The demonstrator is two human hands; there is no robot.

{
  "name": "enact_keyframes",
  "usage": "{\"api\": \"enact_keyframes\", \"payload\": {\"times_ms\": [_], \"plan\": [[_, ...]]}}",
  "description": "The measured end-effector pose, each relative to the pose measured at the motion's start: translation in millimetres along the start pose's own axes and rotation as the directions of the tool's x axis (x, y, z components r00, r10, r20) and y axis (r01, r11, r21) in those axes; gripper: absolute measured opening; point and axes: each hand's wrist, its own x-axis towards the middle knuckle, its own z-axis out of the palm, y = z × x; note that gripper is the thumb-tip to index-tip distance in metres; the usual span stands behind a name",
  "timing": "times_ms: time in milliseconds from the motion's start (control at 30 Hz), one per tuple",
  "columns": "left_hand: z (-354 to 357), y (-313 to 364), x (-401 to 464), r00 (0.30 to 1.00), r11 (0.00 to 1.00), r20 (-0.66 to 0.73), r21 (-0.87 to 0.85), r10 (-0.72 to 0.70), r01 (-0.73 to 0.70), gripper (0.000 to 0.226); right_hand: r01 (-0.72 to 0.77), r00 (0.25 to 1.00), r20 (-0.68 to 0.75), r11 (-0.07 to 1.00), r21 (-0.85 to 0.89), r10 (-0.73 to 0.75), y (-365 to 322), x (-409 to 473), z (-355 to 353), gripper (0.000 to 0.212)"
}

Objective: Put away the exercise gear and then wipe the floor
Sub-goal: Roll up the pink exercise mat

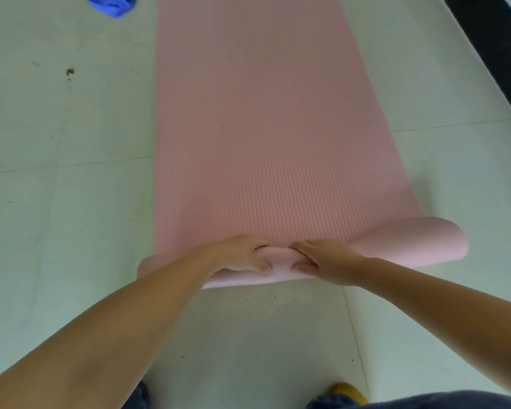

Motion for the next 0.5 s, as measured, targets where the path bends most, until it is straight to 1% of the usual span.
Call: {"api": "enact_keyframes", "payload": {"times_ms": [33,67,100,133,167,200,267,300,333,367,400,467,500], "plan": [[-1,0,0,0.996,0.998,-0.086,0.057,0.013,-0.008,0.05,-0.027,1.0,0.014,0.999,0.035,0.026,5,7,-2,0.039],[-3,2,-2,0.985,0.986,-0.169,0.166,0.034,-0.006,0.055,-0.051,0.998,0.03,0.997,0.058,0.049,10,16,-5,0.039],[-4,4,-4,0.966,0.951,-0.249,0.308,0.073,0.007,0.055,-0.079,0.996,0.059,0.994,0.076,0.074,15,25,-10,0.039],[-4,7,-8,0.944,0.896,-0.307,0.443,0.123,0.027,0.054,-0.098,0.993,0.076,0.991,0.096,0.091,20,33,-14,0.041],[-2,10,-10,0.93,0.839,-0.333,0.541,0.156,0.053,0.056,-0.121,0.99,0.086,0.987,0.108,0.112,24,40,-18,0.042],[4,11,-12,0.929,0.786,-0.331,0.613,0.163,0.081,0.063,-0.135,0.989,0.078,0.984,0.112,0.127,29,46,-21,0.044],[20,12,-14,0.959,0.731,-0.272,0.67,0.079,0.129,0.088,-0.132,0.991,0.046,0.99,0.046,0.13,34,55,-22,0.047],[25,10,-12,0.969,0.721,-0.243,0.678,0.035,0.144,0.097,-0.112,0.994,0.016,0.993,-0.035,0.112,35,58,-20,0.049],[28,7,-9,0.973,0.713,-0.231,0.682,0.003,0.16,0.103,-0.091,0.995,-0.04,0.987,-0.136,0.086,36,59,-18,0.053],[27,5,-3,0.971,0.709,-0.238,0.682,-0.015,0.178,0.106,-0.084,0.99,-0.126,0.972,-0.22,0.057,35,59,-16,0.059],[22,4,3,0.966,0.707,-0.257,0.68,-0.018,0.194,0.106,-0.095,0.976,-0.213,0.964,-0.249,0.041,33,59,-15,0.063],[6,6,11,0.959,0.73,-0.283,0.655,-0.002,0.195,0.099,-0.109,0.913,-0.409,0.968,-0.224,0.008,29,57,-13,0.059],[-5,7,14,0.963,0.753,-0.269,0.636,0.013,0.168,0.095,-0.102,0.878,-0.478,0.972,-0.209,-0.011,26,56,-15,0.055]]}}
